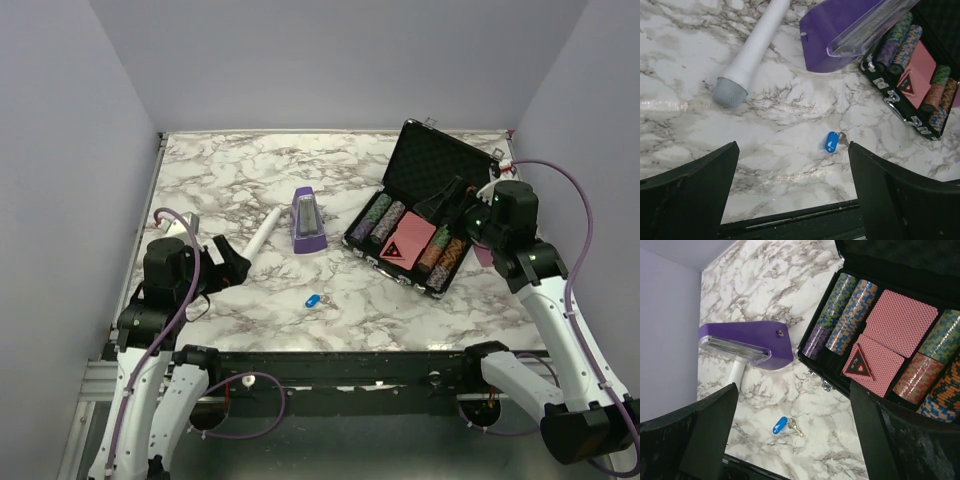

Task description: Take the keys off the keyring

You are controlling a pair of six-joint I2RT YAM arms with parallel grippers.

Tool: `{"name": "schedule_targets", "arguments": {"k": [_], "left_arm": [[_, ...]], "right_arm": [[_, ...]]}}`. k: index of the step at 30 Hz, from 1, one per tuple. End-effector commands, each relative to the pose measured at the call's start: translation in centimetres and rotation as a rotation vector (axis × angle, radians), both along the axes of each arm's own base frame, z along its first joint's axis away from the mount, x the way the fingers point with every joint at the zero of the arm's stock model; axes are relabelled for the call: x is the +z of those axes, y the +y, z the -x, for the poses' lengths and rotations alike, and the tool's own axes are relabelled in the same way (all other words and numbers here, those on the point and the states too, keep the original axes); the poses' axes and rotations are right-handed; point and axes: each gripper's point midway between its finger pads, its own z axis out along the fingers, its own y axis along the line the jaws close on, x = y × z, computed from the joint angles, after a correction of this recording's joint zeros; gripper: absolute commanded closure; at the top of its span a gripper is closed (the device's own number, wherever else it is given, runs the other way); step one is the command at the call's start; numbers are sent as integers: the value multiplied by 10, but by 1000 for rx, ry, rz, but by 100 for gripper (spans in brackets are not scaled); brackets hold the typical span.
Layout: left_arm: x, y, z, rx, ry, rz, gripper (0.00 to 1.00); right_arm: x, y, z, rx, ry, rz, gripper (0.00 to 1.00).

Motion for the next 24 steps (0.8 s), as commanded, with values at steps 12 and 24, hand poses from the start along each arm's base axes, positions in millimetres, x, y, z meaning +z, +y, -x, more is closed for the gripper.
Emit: {"name": "schedule_targets", "arguments": {"k": [12,24], "left_arm": [[-31,2,2,34,250,-18,1],[2,-73,6,-260,-2,438,1]], "right_arm": [[-16,-1,18,33,87,43,0],[-18,-9,17,-1,100,78,0]]}}
